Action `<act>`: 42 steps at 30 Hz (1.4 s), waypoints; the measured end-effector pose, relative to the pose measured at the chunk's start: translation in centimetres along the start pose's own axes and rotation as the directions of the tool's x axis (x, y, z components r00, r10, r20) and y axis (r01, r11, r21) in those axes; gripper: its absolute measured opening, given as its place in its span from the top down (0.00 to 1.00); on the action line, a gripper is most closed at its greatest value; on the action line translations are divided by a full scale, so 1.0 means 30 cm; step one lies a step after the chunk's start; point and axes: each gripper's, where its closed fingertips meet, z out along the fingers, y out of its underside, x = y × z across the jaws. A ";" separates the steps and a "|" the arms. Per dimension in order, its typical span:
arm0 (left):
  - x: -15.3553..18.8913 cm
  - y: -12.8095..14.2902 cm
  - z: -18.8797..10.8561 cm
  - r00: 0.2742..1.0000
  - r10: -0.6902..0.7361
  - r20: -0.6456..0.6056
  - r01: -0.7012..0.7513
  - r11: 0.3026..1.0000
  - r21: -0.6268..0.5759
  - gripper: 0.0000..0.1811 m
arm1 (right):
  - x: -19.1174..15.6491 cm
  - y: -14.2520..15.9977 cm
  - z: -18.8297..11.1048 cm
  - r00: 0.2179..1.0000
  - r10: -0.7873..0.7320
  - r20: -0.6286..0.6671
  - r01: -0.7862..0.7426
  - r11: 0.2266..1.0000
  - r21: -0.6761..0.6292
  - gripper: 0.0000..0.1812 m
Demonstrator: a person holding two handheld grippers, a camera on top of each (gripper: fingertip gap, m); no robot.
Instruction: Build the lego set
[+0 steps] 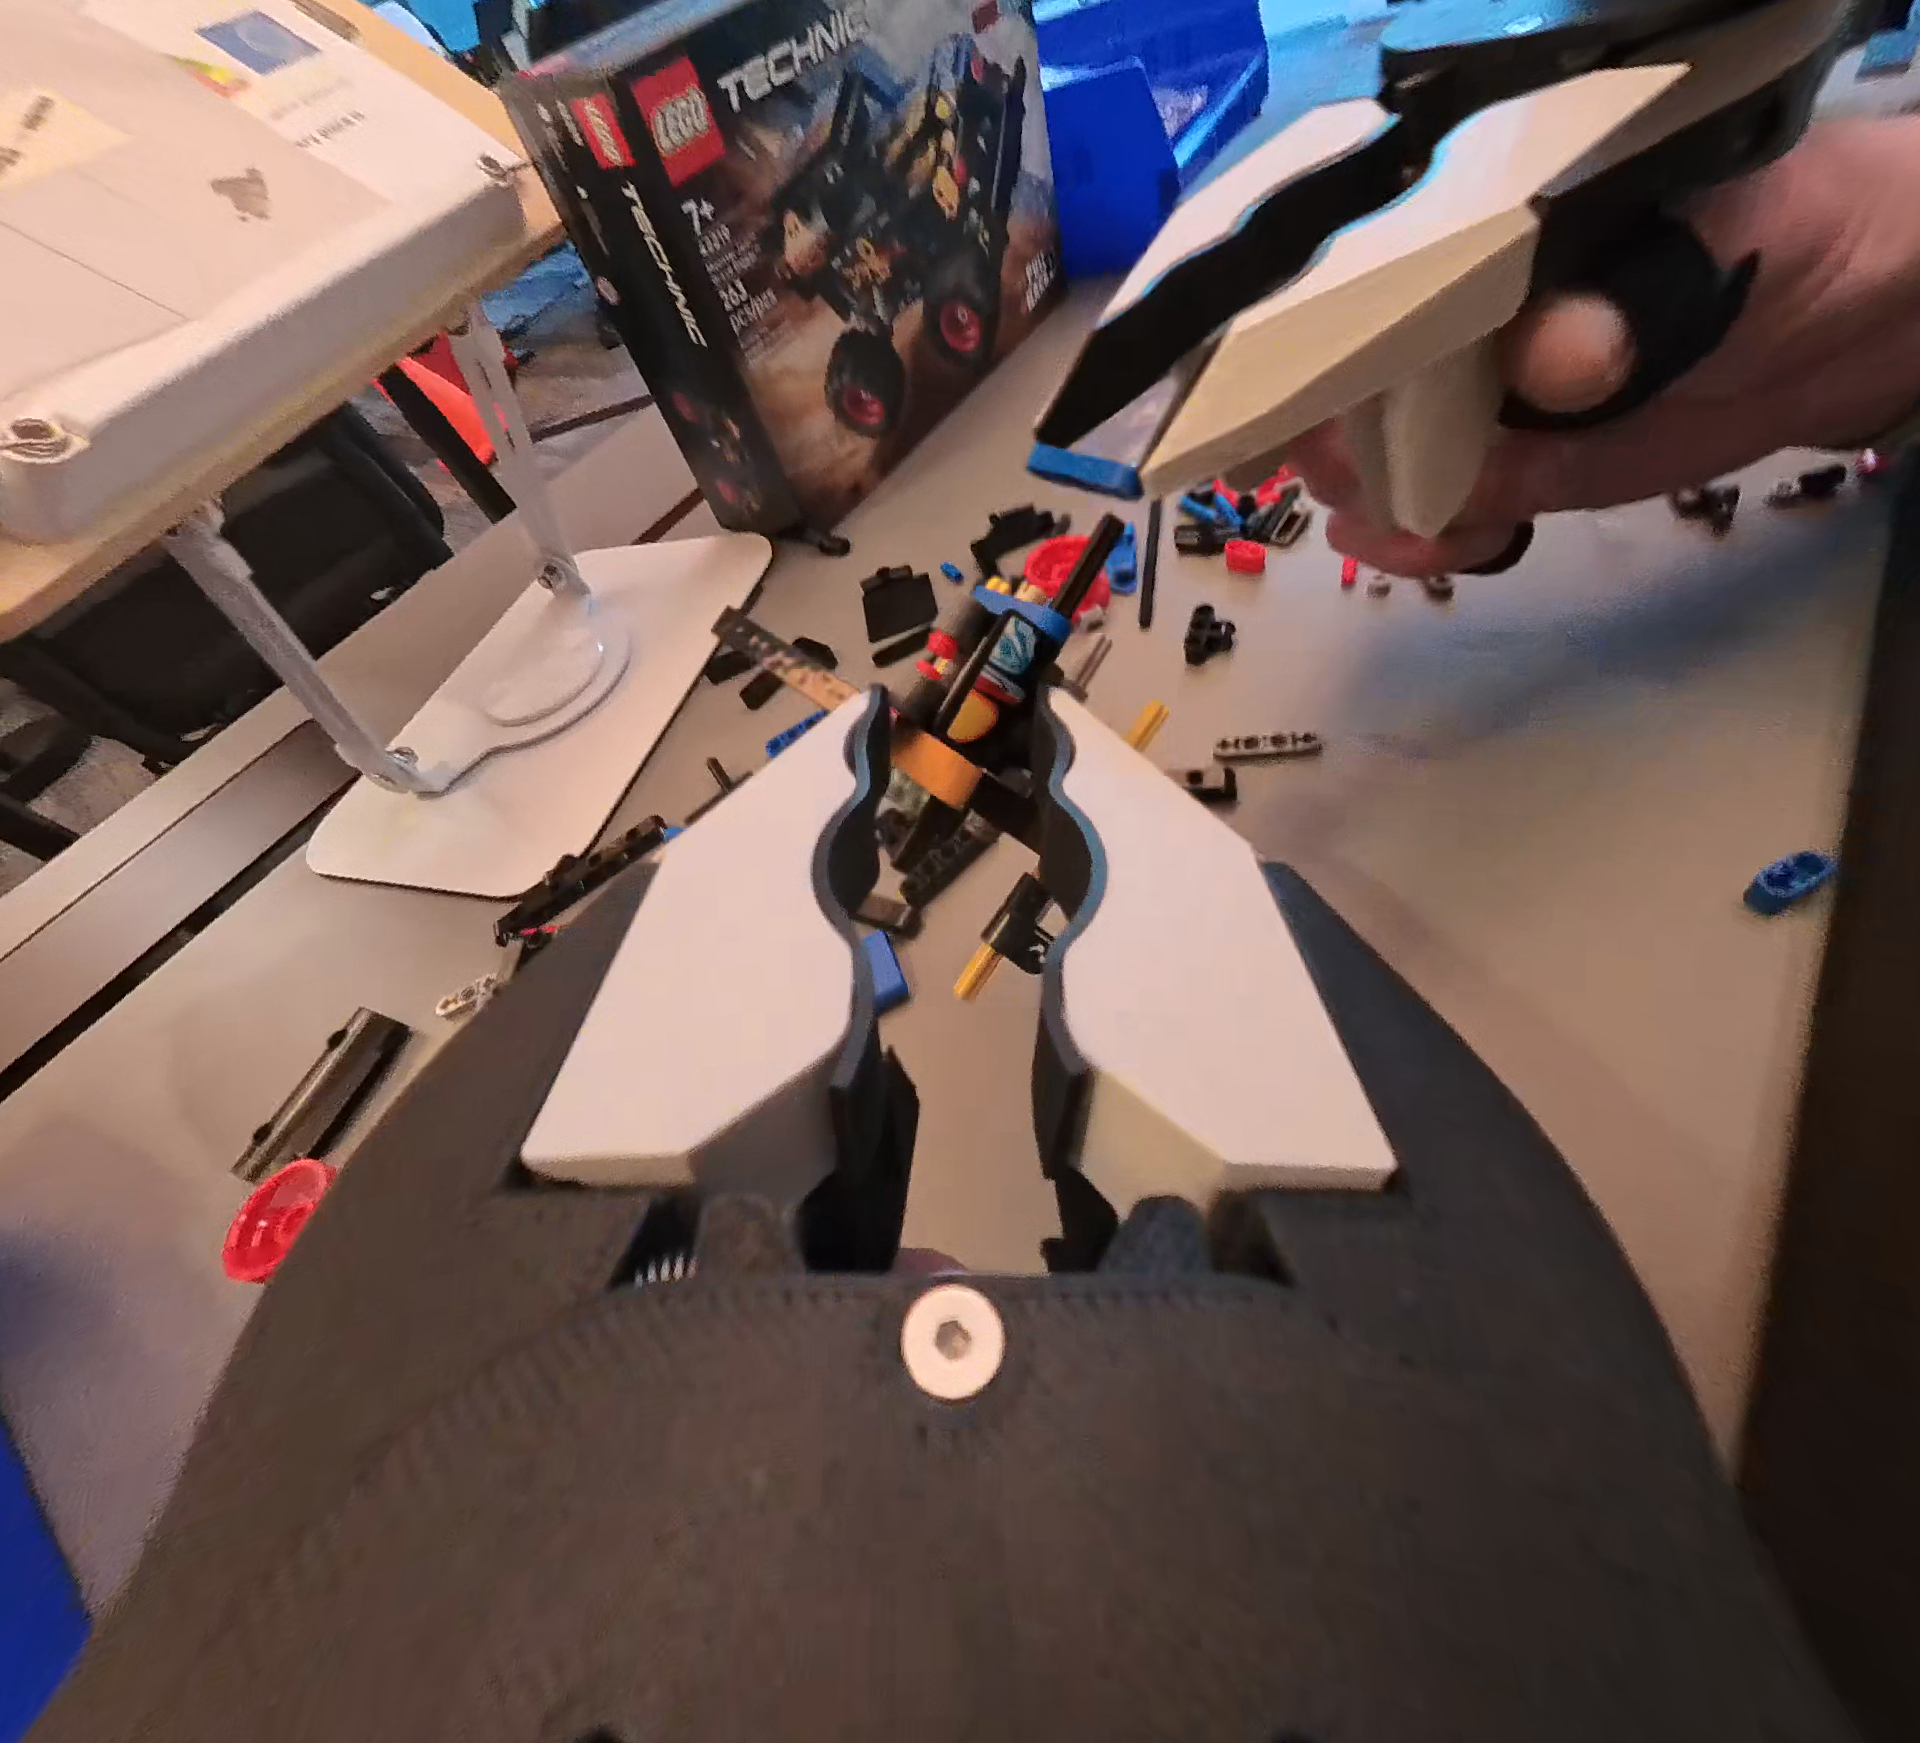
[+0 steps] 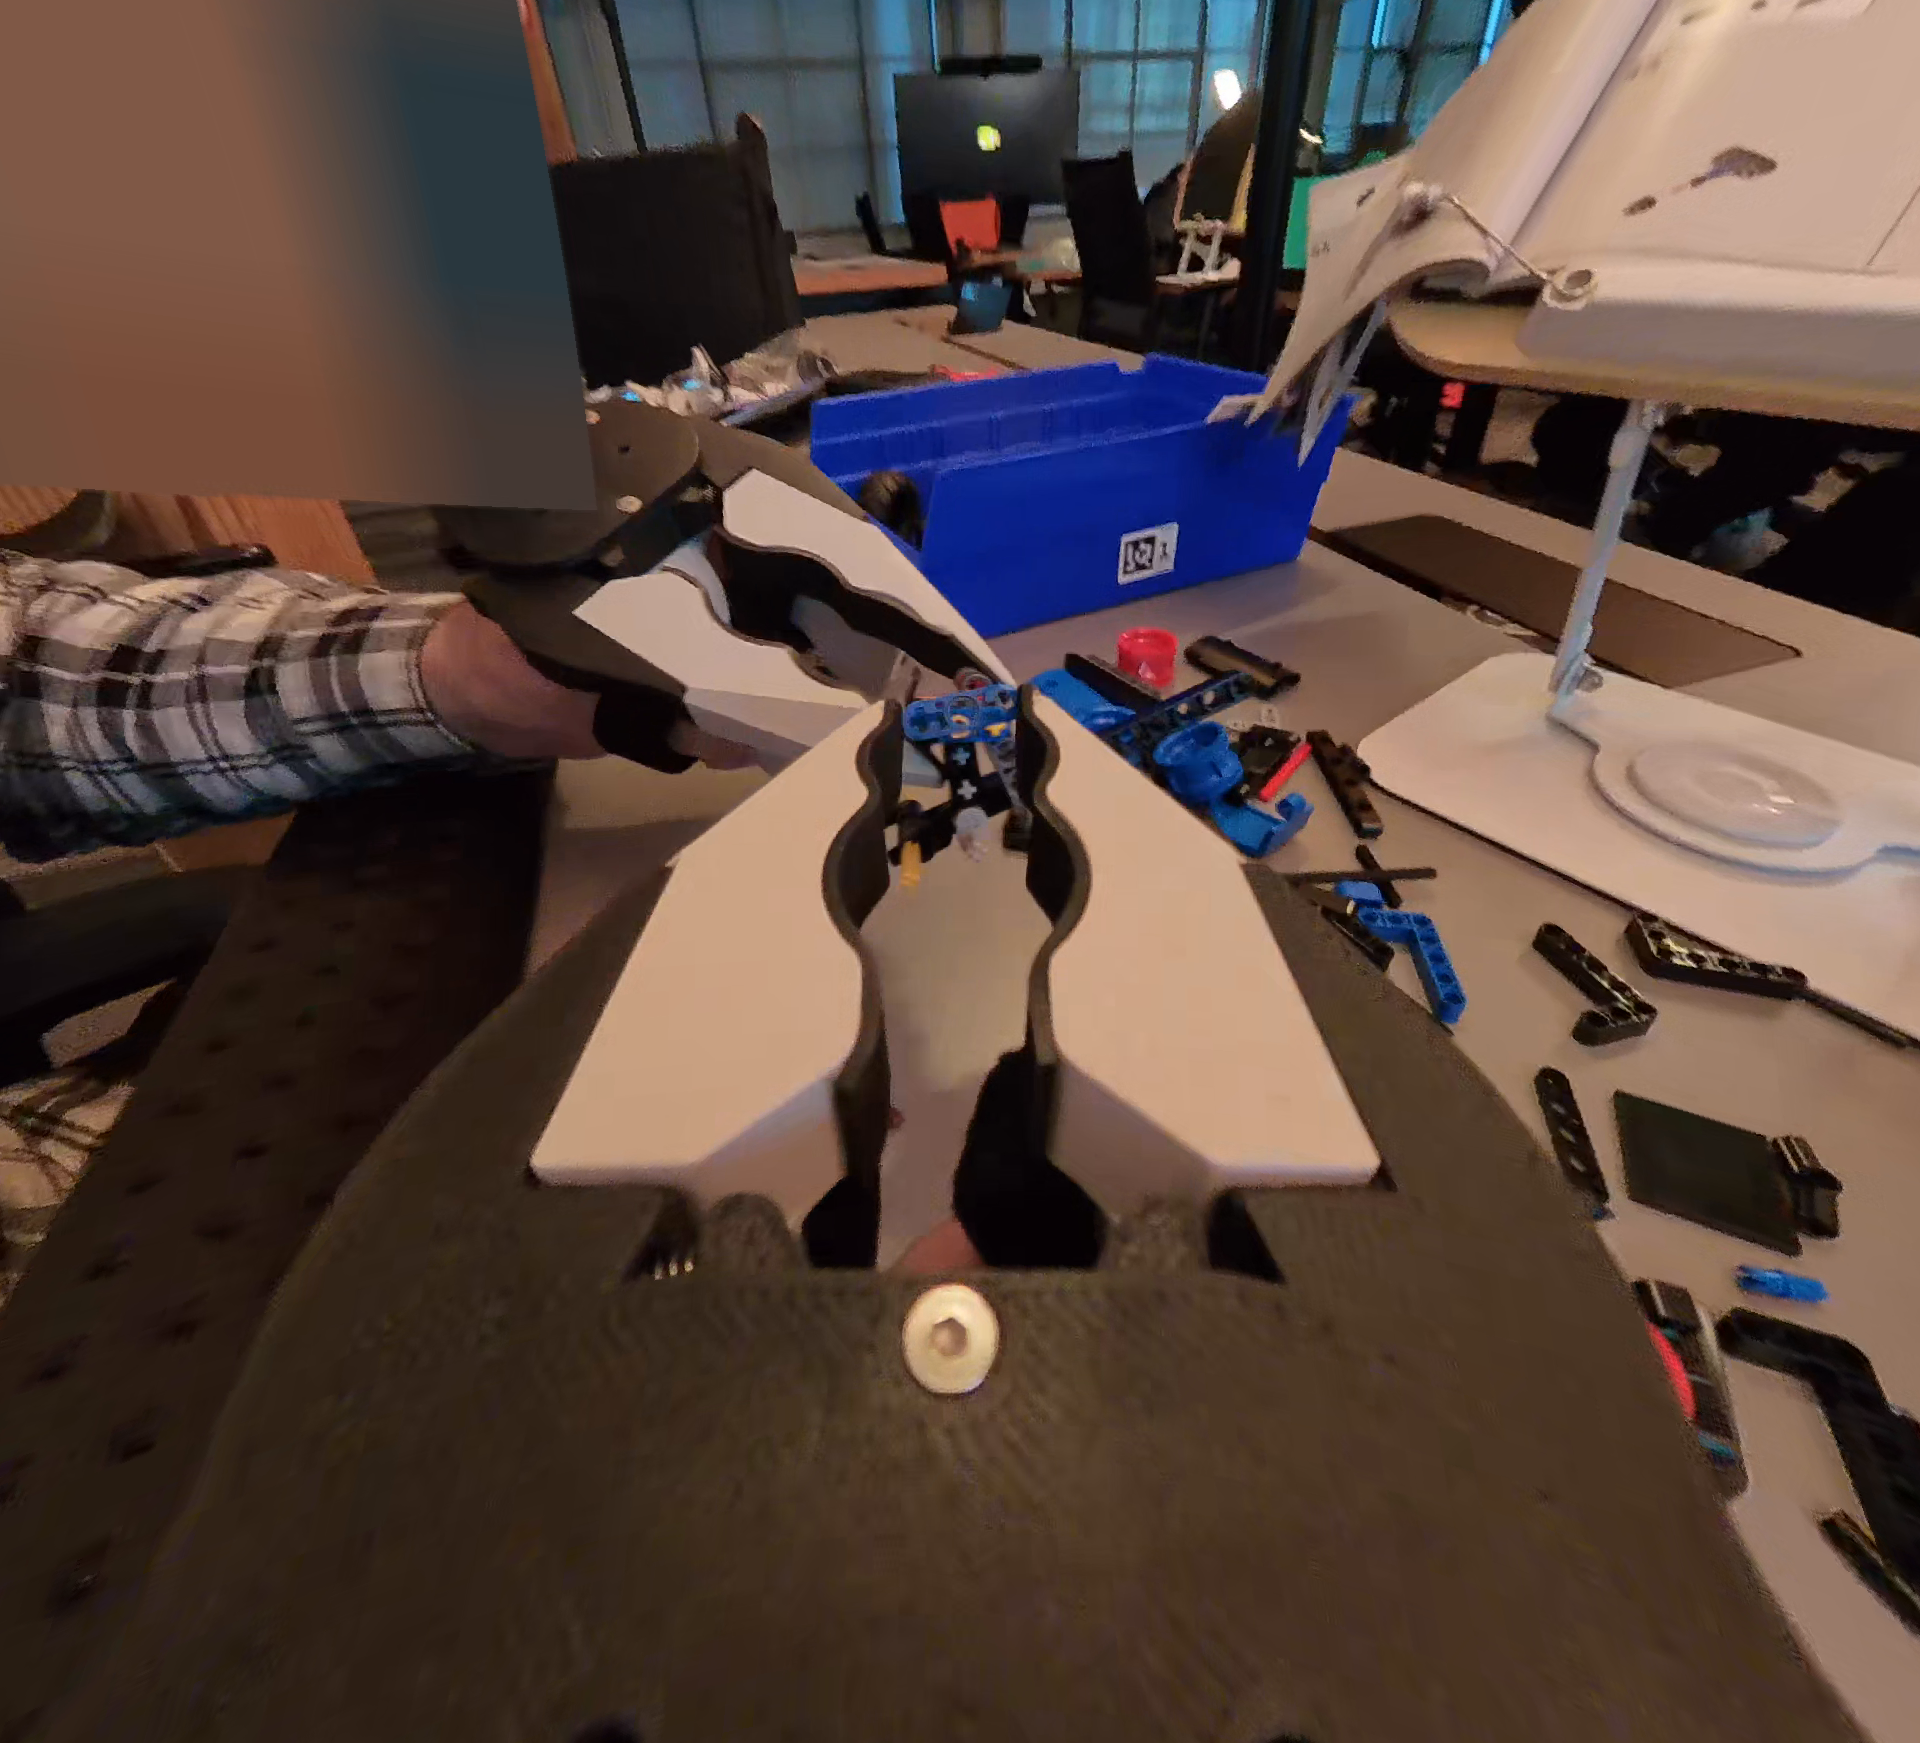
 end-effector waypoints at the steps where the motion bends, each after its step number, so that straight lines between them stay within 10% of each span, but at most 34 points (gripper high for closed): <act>1: -0.002 -0.011 -0.002 1.000 -0.016 -0.002 0.016 1.000 0.016 0.87 | -0.001 -0.007 -0.005 1.000 0.003 0.002 -0.003 1.000 0.011 0.90; 14: 0.021 0.005 -0.016 0.998 -0.029 -0.054 0.030 0.999 0.012 0.87 | 0.073 -0.003 -0.057 0.998 -0.027 -0.056 0.025 0.999 -0.033 1.00; 19: -0.009 0.061 -0.031 0.995 -0.085 -0.060 0.081 0.994 -0.072 0.87 | 0.228 0.101 -0.119 0.987 -0.030 -0.159 -0.013 0.964 -0.266 0.93; 32: 0.008 0.185 0.020 0.987 -0.143 -0.069 0.125 0.968 -0.219 0.87 | 0.450 0.410 0.040 0.974 -0.228 0.006 0.148 0.612 -0.777 0.89; 42: -0.020 0.187 0.021 1.000 -0.026 0.001 0.025 0.975 -0.220 0.87 | 0.402 0.352 0.070 0.997 -0.076 0.010 0.061 0.699 -0.712 0.98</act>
